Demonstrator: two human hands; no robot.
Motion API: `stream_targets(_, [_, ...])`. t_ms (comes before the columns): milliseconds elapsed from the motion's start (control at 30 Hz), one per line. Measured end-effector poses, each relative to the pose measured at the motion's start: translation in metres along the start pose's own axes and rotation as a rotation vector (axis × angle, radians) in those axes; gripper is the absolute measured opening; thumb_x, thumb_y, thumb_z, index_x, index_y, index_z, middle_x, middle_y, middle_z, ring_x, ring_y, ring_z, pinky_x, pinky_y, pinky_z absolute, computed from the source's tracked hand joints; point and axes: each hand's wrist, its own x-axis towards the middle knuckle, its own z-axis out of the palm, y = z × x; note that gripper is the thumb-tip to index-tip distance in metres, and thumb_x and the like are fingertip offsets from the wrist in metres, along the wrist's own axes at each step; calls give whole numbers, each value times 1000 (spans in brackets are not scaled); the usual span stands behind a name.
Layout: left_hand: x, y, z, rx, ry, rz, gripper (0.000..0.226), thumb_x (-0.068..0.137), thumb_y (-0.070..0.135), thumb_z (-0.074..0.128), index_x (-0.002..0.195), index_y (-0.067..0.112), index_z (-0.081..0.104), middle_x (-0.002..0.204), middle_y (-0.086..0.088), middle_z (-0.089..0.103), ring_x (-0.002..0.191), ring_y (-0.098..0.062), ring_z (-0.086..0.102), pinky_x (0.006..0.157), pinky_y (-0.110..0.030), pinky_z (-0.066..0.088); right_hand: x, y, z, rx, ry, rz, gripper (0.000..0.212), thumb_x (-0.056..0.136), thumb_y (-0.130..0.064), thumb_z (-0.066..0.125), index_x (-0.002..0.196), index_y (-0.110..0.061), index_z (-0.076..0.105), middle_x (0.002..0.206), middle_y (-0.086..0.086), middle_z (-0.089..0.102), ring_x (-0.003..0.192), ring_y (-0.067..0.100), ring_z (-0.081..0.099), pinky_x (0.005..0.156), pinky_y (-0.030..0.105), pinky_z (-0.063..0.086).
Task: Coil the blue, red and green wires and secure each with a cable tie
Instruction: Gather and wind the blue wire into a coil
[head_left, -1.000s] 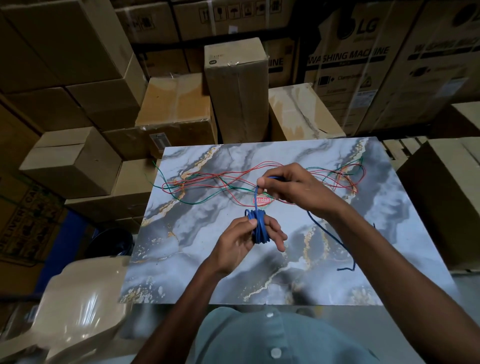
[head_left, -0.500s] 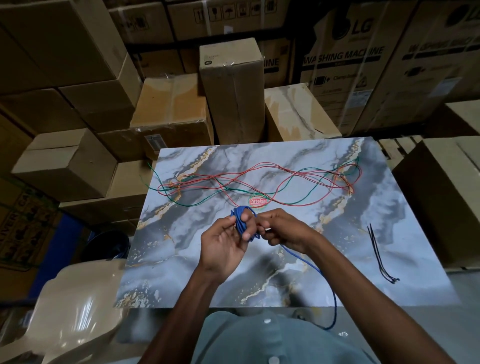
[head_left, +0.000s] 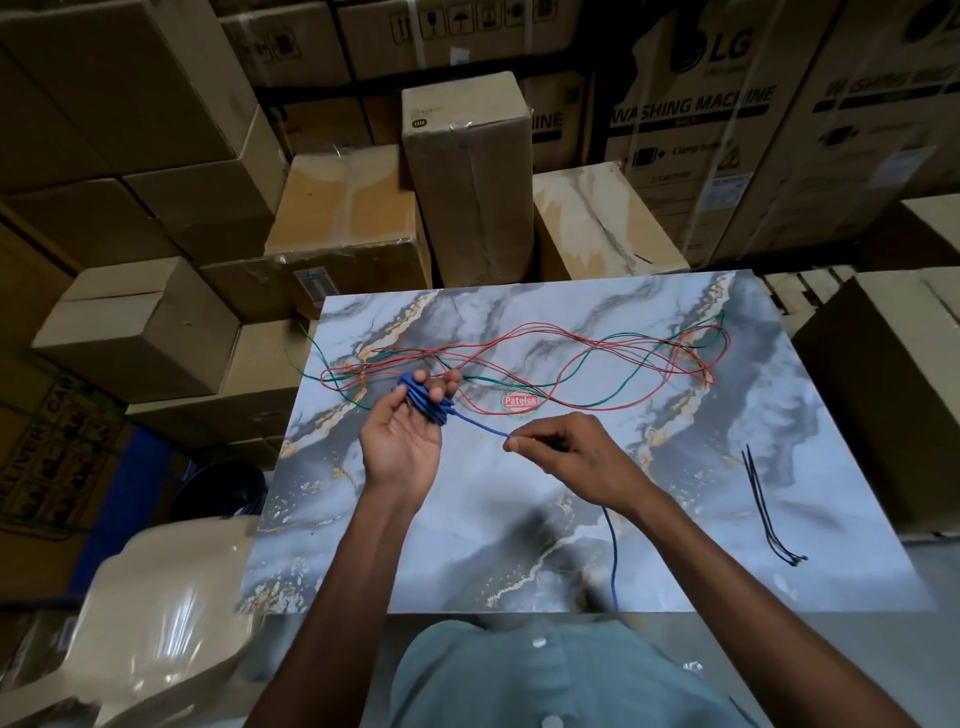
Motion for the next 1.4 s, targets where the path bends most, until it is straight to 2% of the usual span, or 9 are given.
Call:
stream_targets(100, [5, 1, -2, -25, 3, -5, 29, 102, 14, 29, 99, 5, 56, 80, -10, 64, 102, -31, 62, 90, -33, 56, -3, -11, -2, -69, -28, -46, 20, 100, -34, 68, 81, -32, 74, 62, -7, 45, 59, 9, 37, 59, 26, 35])
stream_targets(367, [15, -7, -6, 45, 19, 75, 32, 104, 12, 27, 113, -1, 55, 105, -20, 65, 95, -25, 69, 87, -28, 55, -7, -37, -6, -152, -102, -65, 18, 102, -33, 63, 100, -21, 77, 67, -8, 54, 62, 9, 48, 62, 27, 43])
stream_targets(500, [16, -18, -13, 379, -42, 126, 34, 105, 14, 26, 114, 2, 57, 98, -15, 73, 103, -26, 67, 95, -30, 48, -2, -55, -11, -256, -78, -125, 22, 102, -30, 63, 86, -20, 73, 70, 5, 59, 59, 12, 45, 62, 34, 44])
stream_targets(633, [11, -30, -10, 621, -175, 180, 46, 97, 18, 32, 91, 25, 77, 100, -9, 72, 110, -32, 59, 102, -38, 43, 4, -64, -19, -311, -25, -135, 18, 98, -29, 66, 85, -21, 75, 61, -4, 57, 54, 14, 47, 59, 35, 44])
stream_targets(833, [-1, -44, -10, 805, -238, 88, 32, 93, 20, 37, 101, 18, 67, 93, 10, 72, 91, -7, 62, 84, -18, 44, 4, -73, -27, -357, -87, -176, 17, 96, -21, 67, 83, -17, 77, 66, 5, 65, 55, 4, 48, 58, 34, 40])
stream_targets(967, [-9, -45, -14, 900, -284, -1, 22, 88, 33, 46, 88, 22, 65, 83, 9, 63, 80, -7, 52, 79, -23, 41, 3, -78, -37, -376, -106, -168, 29, 92, -21, 71, 63, -27, 71, 60, -3, 68, 53, 7, 49, 53, 18, 35])
stream_targets(1100, [-21, -48, -9, 892, -411, -107, 27, 89, 17, 37, 91, 20, 64, 79, 17, 69, 77, 2, 56, 77, -21, 41, 9, -77, -50, -471, -150, -192, 19, 91, -28, 74, 74, -21, 80, 66, -7, 72, 62, 9, 61, 55, 24, 45])
stream_targets(1300, [-23, -52, -8, 821, -563, -200, 44, 85, 9, 28, 101, -15, 62, 89, -24, 71, 106, -38, 62, 95, -30, 42, 26, -66, -59, -371, -243, -178, 11, 89, -29, 81, 85, -19, 83, 68, -6, 72, 61, 6, 59, 54, 17, 41])
stream_targets(1400, [-26, -51, -6, 763, -612, -232, 47, 84, 11, 27, 101, -20, 58, 77, -25, 67, 100, -43, 62, 96, -37, 45, 33, -56, -58, -253, -258, -178, 16, 84, -34, 85, 86, -18, 84, 73, 3, 74, 68, 25, 63, 58, 36, 46])
